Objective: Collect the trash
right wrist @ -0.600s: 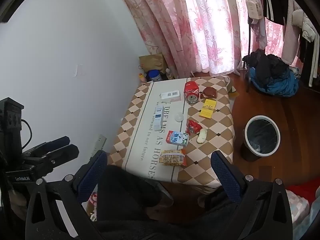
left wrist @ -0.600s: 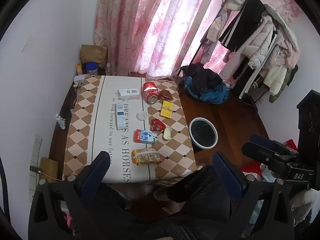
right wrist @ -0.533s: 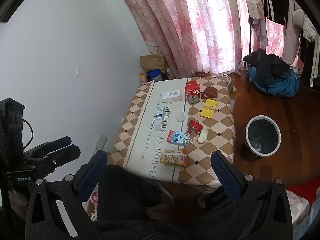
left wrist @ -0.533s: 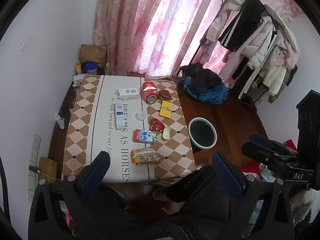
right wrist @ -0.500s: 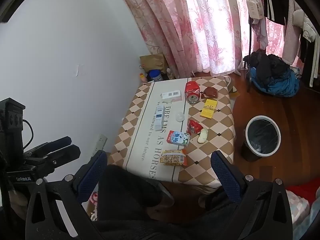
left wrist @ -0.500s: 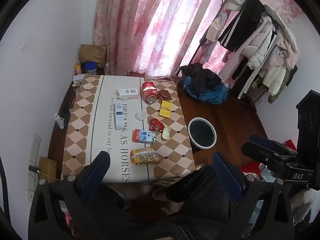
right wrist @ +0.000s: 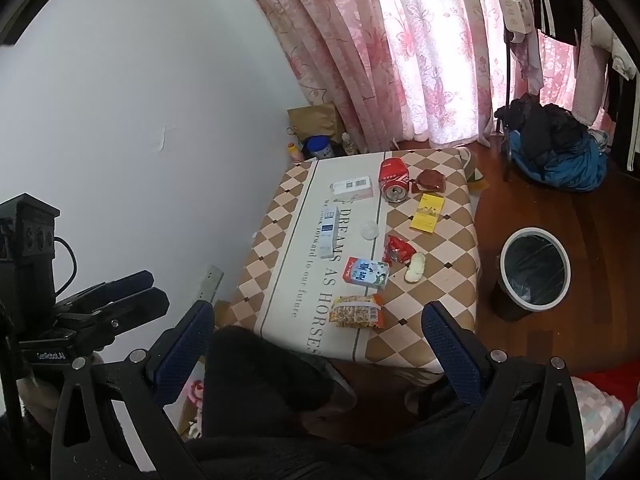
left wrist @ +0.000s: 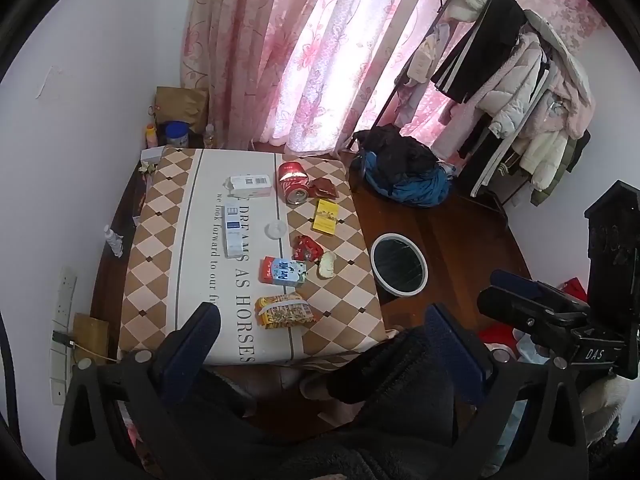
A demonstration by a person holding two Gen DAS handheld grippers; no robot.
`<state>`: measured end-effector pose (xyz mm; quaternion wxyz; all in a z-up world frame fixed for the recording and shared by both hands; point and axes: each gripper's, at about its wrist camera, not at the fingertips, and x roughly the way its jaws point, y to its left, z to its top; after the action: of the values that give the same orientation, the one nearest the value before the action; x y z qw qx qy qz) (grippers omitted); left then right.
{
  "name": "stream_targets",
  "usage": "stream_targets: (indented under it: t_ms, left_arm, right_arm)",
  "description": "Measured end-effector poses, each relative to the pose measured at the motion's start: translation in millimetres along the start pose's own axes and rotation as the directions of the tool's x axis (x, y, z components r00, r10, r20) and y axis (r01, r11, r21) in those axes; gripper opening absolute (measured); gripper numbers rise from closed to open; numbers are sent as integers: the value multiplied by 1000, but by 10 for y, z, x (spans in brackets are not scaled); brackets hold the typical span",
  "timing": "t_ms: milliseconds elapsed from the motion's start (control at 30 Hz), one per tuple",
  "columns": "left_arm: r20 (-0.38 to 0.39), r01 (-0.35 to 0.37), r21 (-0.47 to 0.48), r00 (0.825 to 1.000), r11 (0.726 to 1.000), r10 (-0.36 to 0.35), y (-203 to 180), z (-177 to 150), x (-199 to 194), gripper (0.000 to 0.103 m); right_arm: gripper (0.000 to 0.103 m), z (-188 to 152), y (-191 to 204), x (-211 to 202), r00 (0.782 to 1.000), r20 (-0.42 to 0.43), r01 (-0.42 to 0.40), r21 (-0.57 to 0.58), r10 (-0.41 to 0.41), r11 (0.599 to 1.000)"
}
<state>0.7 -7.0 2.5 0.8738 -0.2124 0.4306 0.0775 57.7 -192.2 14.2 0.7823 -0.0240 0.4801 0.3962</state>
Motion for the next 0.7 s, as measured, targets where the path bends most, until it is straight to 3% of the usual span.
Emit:
stream_targets:
  t_ms: [700]
  left_arm:
    - [5, 27, 0, 1000, 1000, -27, -38, 14, 13, 103]
  right_arm:
    - [103, -3, 21, 38, 1000, -10, -4, -5, 4, 1000]
